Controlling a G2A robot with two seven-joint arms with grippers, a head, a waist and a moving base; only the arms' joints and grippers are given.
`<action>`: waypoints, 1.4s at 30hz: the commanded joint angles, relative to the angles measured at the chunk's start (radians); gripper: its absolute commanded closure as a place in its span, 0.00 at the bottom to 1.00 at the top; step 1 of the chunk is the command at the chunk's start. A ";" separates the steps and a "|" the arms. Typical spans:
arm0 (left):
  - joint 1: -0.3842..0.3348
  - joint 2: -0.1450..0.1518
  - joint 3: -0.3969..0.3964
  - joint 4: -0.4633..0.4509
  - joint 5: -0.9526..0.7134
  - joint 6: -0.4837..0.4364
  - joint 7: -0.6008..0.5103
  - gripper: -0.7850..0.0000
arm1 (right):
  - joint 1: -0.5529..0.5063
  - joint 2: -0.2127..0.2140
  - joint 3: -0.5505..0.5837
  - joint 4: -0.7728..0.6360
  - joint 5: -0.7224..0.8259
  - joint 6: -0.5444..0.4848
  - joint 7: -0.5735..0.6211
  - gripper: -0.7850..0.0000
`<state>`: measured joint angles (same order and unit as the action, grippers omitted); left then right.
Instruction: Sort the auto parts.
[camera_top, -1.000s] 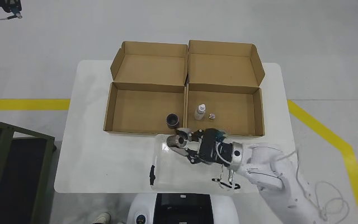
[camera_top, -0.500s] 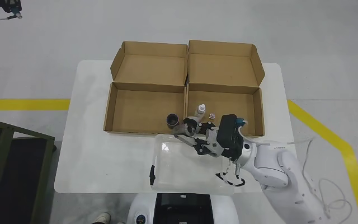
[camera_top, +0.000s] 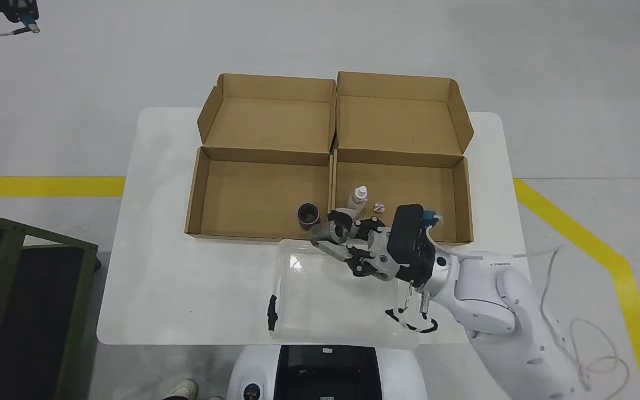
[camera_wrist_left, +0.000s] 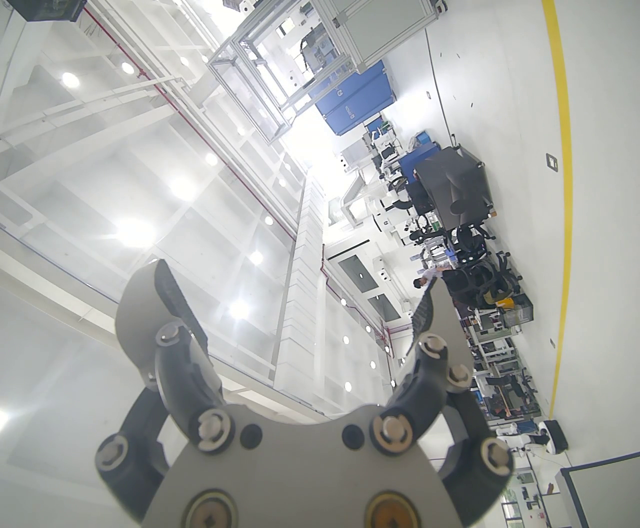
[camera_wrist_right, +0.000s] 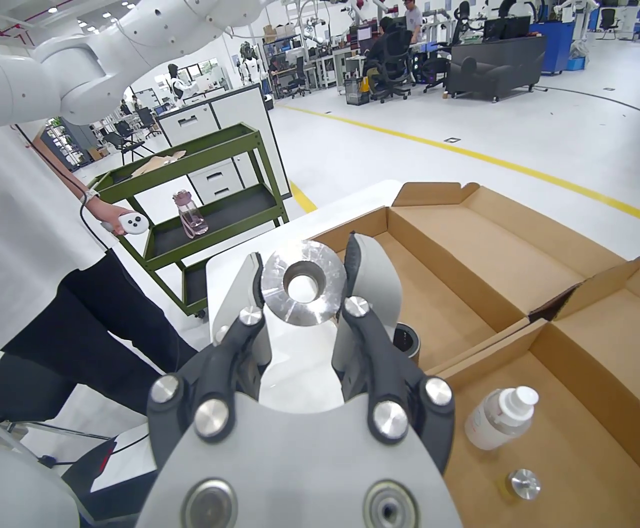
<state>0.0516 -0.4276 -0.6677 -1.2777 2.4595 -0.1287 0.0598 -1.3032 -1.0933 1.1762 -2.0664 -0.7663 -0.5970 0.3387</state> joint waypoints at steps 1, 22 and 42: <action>0.000 0.000 0.000 0.000 0.000 0.000 0.000 0.00 | 0.000 -0.002 -0.009 0.003 0.001 0.008 -0.009 1.00; 0.000 0.000 0.000 0.000 0.000 0.000 0.000 0.00 | 0.390 -0.111 -0.365 0.385 -0.140 0.158 -0.019 1.00; 0.000 0.000 0.000 0.000 0.000 0.000 0.000 0.00 | 0.675 -0.251 -0.604 0.708 -0.246 0.200 0.132 1.00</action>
<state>0.0516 -0.4276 -0.6677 -1.2777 2.4595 -0.1287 0.0598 -0.6363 -1.3377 0.5794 -1.3723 -1.0105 -0.3948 0.4679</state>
